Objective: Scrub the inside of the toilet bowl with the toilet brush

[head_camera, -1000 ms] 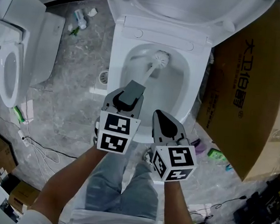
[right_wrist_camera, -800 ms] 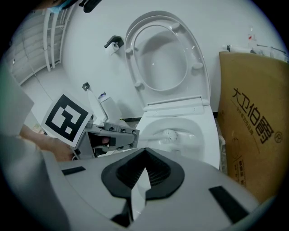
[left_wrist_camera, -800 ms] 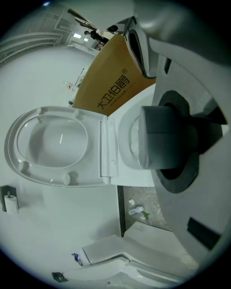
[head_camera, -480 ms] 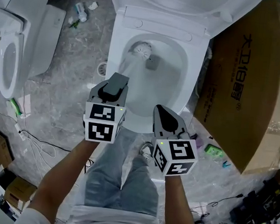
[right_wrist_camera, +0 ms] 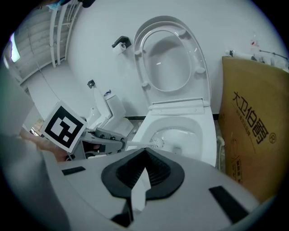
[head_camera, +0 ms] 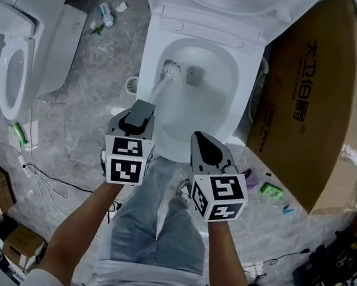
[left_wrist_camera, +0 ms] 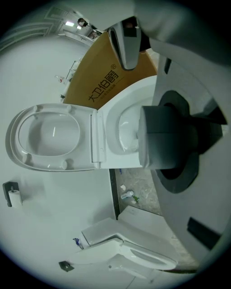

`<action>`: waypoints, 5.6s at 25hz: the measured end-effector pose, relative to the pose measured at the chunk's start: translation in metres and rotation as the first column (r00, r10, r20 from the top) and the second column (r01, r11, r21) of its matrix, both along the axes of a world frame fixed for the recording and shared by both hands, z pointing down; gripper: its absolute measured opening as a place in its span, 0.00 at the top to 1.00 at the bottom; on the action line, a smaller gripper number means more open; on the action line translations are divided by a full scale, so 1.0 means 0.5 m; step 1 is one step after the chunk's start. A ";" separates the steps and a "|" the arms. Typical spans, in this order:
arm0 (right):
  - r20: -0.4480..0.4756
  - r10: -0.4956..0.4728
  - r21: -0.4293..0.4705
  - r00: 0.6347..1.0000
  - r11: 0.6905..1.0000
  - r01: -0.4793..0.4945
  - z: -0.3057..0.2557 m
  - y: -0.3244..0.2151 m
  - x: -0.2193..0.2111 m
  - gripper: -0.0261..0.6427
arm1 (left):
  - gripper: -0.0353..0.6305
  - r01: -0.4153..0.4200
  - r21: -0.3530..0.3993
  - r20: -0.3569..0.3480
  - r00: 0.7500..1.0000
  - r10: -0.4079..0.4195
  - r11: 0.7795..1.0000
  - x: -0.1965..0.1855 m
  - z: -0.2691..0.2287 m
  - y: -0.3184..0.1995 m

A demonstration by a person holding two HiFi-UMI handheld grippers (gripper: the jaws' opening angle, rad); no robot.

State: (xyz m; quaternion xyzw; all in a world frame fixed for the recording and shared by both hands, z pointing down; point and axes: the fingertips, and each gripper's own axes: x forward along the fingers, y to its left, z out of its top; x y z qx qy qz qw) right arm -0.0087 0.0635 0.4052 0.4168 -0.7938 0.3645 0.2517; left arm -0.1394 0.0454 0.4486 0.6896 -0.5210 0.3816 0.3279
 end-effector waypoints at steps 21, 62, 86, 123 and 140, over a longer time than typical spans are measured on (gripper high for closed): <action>-0.008 -0.037 0.021 0.999 0.999 0.037 -0.052 0.141 0.023 0.96 | 0.71 -0.034 -0.099 -0.013 0.999 0.032 0.995 0.070 0.001 0.244; 0.011 0.062 -0.025 0.998 0.998 -0.062 -0.022 0.127 0.050 0.96 | 0.71 -0.174 -0.082 -0.133 0.978 0.162 0.981 0.207 0.030 0.161; 0.033 0.108 -0.087 0.994 0.991 -0.104 0.060 0.004 0.015 0.96 | 0.71 -0.220 -0.054 -0.138 0.968 0.211 0.974 0.199 0.086 -0.028; 0.034 0.030 -0.053 0.999 0.998 -0.029 0.032 0.032 0.029 0.96 | 0.71 -0.059 -0.079 -0.020 0.998 0.057 0.995 0.070 0.058 0.033; 0.003 0.042 -0.068 0.999 0.997 -0.042 0.023 0.141 0.066 0.96 | 0.71 -0.109 -0.102 -0.084 0.991 0.101 0.989 0.151 0.088 0.157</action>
